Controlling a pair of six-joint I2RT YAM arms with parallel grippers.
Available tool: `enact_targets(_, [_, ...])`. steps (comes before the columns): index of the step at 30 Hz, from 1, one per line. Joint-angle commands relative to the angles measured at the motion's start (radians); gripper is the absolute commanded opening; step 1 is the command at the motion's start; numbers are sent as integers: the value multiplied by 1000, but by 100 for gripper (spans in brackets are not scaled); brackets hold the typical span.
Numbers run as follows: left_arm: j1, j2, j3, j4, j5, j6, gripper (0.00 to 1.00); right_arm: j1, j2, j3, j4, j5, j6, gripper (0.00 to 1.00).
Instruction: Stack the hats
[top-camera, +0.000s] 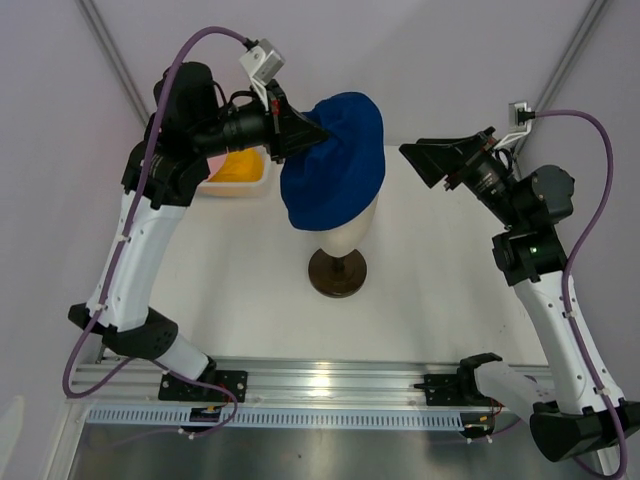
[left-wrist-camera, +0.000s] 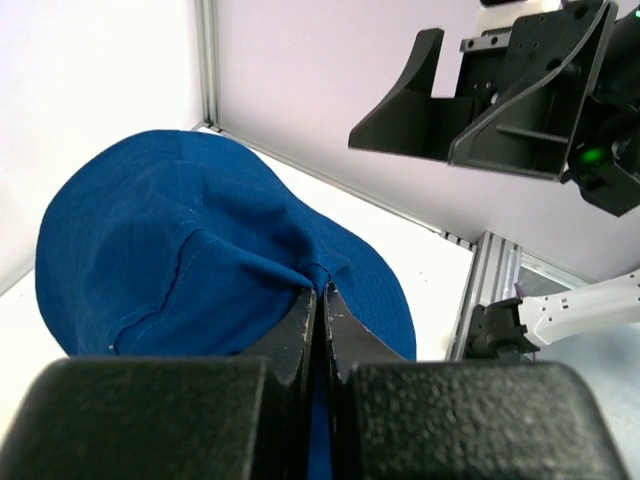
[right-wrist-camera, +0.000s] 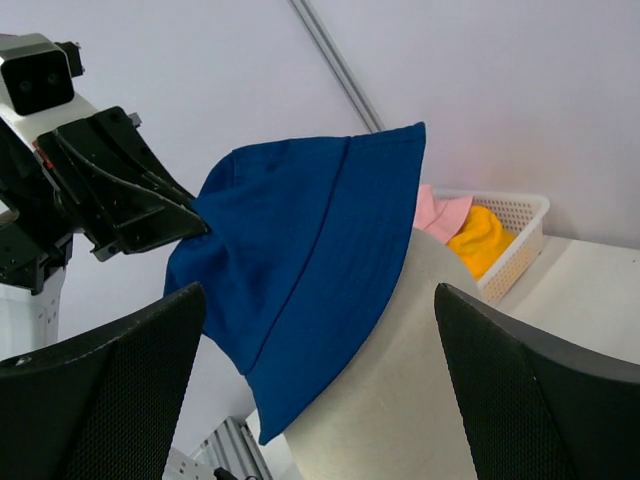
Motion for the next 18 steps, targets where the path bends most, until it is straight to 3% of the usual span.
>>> enact_targets(1, [-12, 32, 115, 5, -38, 3, 4, 26, 24, 26, 46, 32, 13, 99])
enact_targets(11, [-67, 104, 166, -4, -49, -20, 7, 46, 118, 16, 66, 98, 9, 99])
enact_targets(18, [-100, 121, 171, -9, -237, -12, 5, 44, 113, 14, 78, 136, 35, 96])
